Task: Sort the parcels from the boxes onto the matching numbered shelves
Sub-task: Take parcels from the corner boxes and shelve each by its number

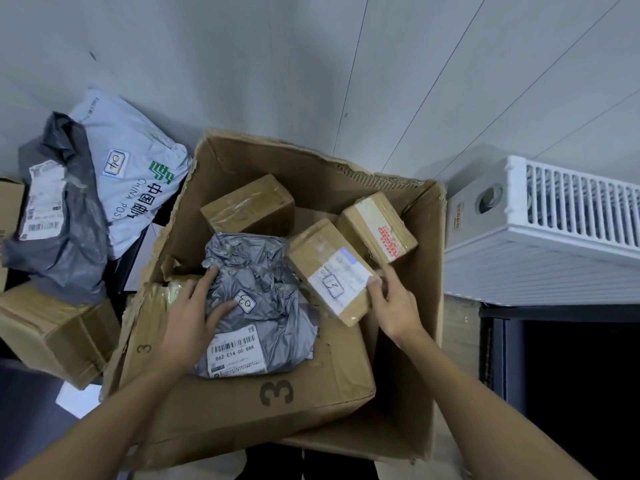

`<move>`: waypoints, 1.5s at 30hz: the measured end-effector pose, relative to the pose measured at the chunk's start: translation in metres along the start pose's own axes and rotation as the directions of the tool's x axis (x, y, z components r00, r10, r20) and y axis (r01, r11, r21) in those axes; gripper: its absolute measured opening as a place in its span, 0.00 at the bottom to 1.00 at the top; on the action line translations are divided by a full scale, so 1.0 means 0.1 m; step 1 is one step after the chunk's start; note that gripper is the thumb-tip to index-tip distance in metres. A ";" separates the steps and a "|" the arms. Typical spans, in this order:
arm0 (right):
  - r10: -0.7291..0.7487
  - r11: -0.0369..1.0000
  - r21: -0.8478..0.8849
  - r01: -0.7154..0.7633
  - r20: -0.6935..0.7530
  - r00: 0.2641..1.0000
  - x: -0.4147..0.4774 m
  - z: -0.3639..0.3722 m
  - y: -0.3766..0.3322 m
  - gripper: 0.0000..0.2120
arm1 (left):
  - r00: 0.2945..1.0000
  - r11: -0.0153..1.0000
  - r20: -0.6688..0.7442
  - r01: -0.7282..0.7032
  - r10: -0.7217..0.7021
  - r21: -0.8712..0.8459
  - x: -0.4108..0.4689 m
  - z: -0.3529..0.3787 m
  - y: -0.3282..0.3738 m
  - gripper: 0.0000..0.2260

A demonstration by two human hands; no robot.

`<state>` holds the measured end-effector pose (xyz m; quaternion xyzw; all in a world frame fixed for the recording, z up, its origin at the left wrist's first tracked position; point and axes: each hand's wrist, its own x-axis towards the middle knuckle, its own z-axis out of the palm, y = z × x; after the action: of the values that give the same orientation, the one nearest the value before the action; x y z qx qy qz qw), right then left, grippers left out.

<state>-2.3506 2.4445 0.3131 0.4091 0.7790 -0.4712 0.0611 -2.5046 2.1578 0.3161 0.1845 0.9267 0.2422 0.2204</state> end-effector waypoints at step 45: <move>-0.046 0.964 -0.263 0.029 -0.060 0.997 -0.05 0.16 0.05 0.53 | 0.790 0.992 0.601 -0.085 0.121 -0.088 0.42 -0.47 -0.25 0.55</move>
<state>-2.3484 2.4297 0.3030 0.3977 0.8437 -0.3516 0.0803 -2.5686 2.1390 0.3264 0.2962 0.7889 0.2081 0.4966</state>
